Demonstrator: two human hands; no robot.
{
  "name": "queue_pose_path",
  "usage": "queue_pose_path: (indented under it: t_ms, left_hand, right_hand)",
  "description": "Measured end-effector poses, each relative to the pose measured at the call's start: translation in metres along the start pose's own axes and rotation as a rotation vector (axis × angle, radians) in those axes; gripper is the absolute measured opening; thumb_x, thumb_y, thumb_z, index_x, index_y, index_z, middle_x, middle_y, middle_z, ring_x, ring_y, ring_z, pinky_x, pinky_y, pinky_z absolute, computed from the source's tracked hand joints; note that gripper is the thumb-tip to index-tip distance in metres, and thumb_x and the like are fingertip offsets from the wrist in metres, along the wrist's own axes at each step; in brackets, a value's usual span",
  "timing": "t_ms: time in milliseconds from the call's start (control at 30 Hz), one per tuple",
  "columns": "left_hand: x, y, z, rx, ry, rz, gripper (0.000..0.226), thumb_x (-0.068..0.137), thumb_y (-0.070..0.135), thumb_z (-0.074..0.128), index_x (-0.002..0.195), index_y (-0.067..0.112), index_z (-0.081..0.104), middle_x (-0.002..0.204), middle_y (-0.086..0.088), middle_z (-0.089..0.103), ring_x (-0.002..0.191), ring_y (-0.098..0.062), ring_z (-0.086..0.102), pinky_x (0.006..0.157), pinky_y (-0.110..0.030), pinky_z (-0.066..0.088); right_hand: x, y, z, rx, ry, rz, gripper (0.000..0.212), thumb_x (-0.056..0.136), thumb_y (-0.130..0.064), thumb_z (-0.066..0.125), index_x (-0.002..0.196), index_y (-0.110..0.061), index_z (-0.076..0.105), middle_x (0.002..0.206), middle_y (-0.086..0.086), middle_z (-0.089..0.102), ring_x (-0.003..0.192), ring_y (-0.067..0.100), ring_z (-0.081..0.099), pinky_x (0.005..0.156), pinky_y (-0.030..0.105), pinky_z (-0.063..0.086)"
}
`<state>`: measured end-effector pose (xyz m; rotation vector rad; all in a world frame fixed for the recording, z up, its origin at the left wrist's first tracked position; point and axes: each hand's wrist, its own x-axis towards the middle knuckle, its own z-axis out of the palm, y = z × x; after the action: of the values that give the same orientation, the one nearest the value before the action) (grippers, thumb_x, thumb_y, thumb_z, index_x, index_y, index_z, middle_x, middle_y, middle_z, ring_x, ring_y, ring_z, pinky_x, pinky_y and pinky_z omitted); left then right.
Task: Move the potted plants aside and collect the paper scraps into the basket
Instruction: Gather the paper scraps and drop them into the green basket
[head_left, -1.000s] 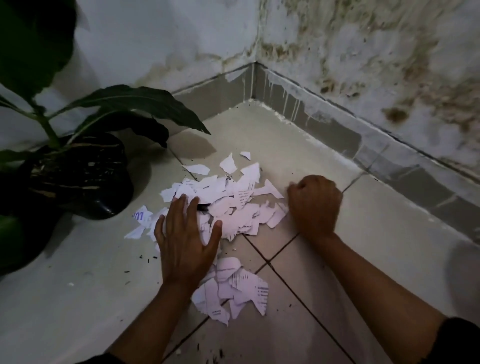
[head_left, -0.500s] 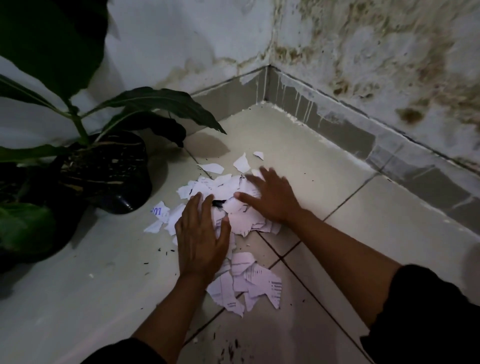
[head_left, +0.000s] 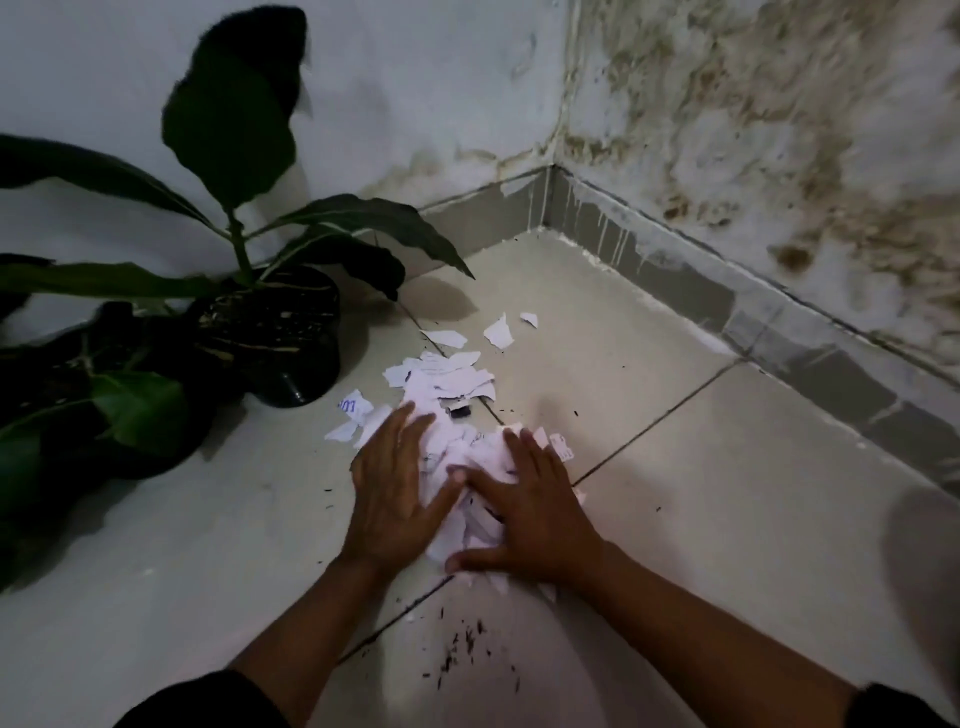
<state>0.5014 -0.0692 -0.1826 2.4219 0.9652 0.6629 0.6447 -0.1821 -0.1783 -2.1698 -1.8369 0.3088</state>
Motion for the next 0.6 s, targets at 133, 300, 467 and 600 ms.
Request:
queue_pose_path:
  t_ms: [133,300,467,600]
  left_hand:
    - [-0.035,-0.013,-0.009,0.245,-0.317,0.116,0.082,0.076,0.082,0.027,0.146,0.041,0.02,0.16,0.003,0.002,0.145,-0.013,-0.008,0.112,-0.037,0.004]
    - [-0.032,0.007,-0.023,0.318,-0.27,0.138,0.034,0.09,0.034,0.049,0.122,0.023,0.051,0.131,-0.007,0.049,0.12,-0.028,0.047,0.089,-0.035,0.041]
    - [-0.015,0.027,-0.036,0.228,-0.227,0.045,0.026,0.084,0.005,0.053,0.109,0.012,0.056,0.106,-0.01,0.061,0.1,-0.028,0.056,0.079,-0.033,0.044]
    - [-0.001,0.053,-0.048,-0.041,-0.038,-0.096,0.01,0.086,0.0,0.054,0.087,0.005,0.062,0.087,-0.011,0.066,0.08,-0.024,0.059,0.063,-0.027,0.033]
  right_hand:
    - [-0.003,-0.006,0.002,-0.078,0.125,-0.03,0.043,0.077,-0.058,0.044,0.108,-0.034,0.062,0.111,0.009,0.064,0.097,0.029,0.061,0.081,0.042,0.051]
    - [-0.012,-0.001,-0.012,-0.025,0.059,-0.162,0.026,0.079,-0.027,0.057,0.103,-0.019,0.055,0.094,0.009,0.058,0.081,0.029,0.057,0.064,0.03,0.043]
    - [-0.01,-0.004,-0.044,0.396,0.29,0.245,0.02,0.093,-0.027,0.05,0.094,-0.015,0.065,0.094,0.005,0.064,0.084,0.02,0.058,0.07,0.022,0.038]
    - [-0.018,-0.008,-0.075,1.148,0.288,0.755,0.028,0.077,0.008,0.064,0.081,-0.02,0.06,0.093,0.01,0.063,0.083,0.023,0.058,0.07,0.029,0.049]
